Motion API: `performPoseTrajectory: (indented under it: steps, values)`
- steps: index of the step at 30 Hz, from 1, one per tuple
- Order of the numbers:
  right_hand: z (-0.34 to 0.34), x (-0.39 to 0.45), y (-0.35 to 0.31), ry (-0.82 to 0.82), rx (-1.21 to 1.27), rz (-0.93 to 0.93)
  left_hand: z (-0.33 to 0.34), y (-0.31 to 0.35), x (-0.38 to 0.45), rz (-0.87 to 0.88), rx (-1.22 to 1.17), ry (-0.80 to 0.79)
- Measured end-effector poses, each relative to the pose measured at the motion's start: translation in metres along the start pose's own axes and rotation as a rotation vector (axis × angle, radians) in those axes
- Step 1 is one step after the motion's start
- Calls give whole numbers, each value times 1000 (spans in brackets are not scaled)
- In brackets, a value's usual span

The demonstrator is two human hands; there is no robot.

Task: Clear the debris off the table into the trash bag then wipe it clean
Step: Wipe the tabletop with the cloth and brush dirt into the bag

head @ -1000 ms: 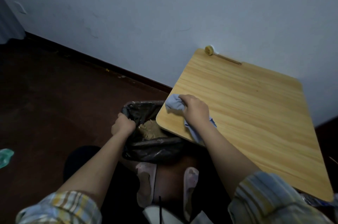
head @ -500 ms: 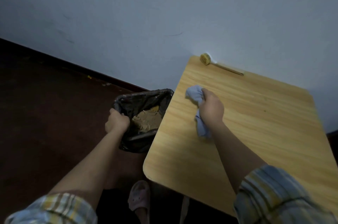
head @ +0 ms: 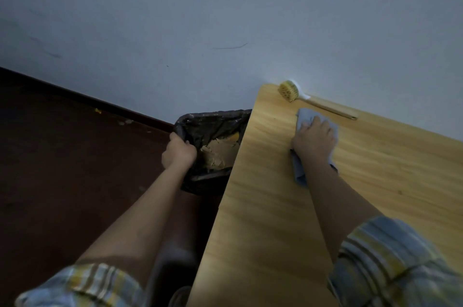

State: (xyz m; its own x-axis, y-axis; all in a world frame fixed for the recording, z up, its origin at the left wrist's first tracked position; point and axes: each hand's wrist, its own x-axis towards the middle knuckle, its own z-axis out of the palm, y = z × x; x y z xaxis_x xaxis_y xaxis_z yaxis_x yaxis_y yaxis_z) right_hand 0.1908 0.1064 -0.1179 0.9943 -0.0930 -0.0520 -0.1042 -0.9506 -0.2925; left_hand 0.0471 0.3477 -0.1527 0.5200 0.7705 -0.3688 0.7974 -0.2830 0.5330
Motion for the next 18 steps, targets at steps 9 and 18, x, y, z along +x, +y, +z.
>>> performPoseTrajectory:
  steps: [9,18]
  values:
    - [46,-55,-98,-130,248,-416,-5,18,19,17,29,-40]
    - [0,-64,-90,20,-22,-751,-27,8,0,39,9,-21]
